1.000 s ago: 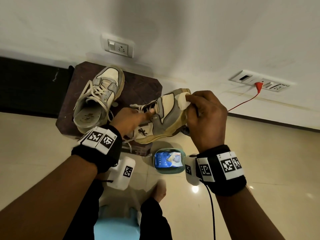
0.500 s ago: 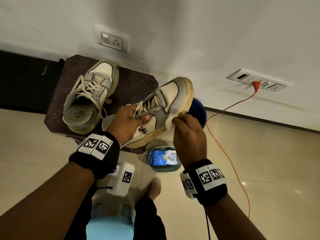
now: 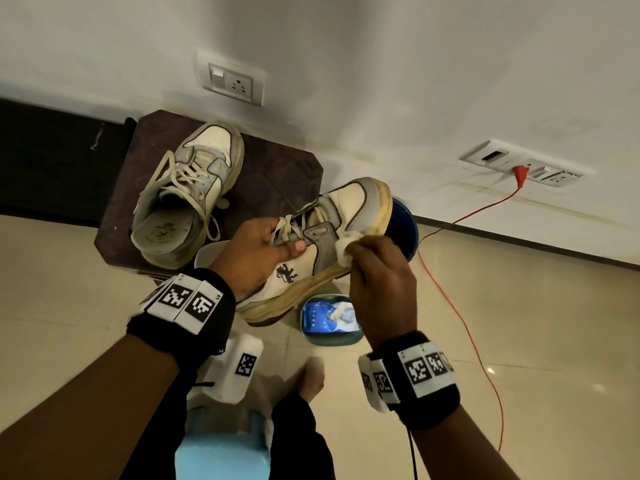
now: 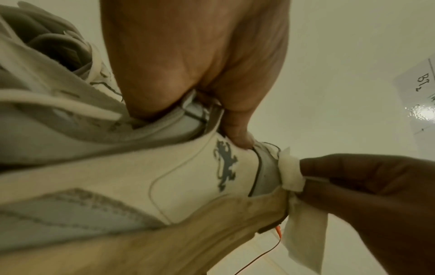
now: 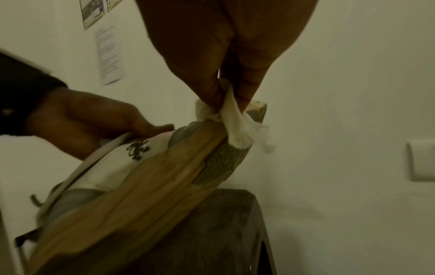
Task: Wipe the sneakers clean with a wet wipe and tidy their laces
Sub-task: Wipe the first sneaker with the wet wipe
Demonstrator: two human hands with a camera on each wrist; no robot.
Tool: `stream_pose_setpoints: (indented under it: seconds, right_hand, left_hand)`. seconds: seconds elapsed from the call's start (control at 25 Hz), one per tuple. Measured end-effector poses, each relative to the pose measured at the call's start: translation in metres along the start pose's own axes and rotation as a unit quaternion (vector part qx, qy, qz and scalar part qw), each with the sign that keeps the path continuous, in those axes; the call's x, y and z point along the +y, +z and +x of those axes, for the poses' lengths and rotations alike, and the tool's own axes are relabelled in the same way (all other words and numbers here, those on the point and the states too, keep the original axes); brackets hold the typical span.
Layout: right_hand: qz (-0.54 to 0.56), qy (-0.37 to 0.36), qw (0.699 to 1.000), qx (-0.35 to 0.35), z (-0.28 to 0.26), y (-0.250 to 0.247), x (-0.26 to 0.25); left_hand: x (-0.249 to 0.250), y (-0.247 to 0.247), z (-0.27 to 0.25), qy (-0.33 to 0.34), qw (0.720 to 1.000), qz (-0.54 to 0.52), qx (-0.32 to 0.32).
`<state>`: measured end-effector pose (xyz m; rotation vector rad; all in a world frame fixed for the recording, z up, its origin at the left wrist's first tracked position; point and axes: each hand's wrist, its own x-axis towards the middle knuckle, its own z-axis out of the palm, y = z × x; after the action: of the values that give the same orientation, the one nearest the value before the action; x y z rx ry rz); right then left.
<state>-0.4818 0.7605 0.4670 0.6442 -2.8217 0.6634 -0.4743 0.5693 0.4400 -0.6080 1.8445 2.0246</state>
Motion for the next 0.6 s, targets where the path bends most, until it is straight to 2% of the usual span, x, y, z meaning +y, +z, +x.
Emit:
stream_pose_setpoints:
  seconds: [0.08,0.16,0.28,0.36,0.44,0.52,0.6]
  right_hand:
    - [0.007,-0.002,1.000,-0.020,-0.012,0.011,-0.001]
    - [0.011,0.015,1.000,-0.001,-0.006,0.015,0.004]
    - [0.014,0.104,0.994,0.038,0.016,0.016,0.020]
    - [0.016,0.134,0.991,0.012,0.017,0.023,0.023]
    - [0.021,0.087,0.995,-0.054,0.000,0.038,0.017]
    - [0.031,0.022,0.991,-0.126,-0.023,0.054,0.008]
    - [0.035,0.000,0.989,-0.146,-0.030,0.063,0.011]
  left_hand:
    - [0.000,-0.004,0.001,0.022,0.995,0.097,0.002]
    - [-0.001,-0.007,0.001,0.034,0.988,0.153,0.008]
    - [-0.012,-0.008,-0.002,0.046,0.966,0.255,0.023]
    - [-0.021,-0.008,-0.005,0.059,0.948,0.310,0.038]
    - [-0.028,-0.006,-0.005,0.062,0.932,0.354,0.053]
    - [-0.034,-0.002,-0.001,0.054,0.902,0.424,0.055]
    - [-0.036,0.002,0.005,0.071,0.872,0.482,0.051]
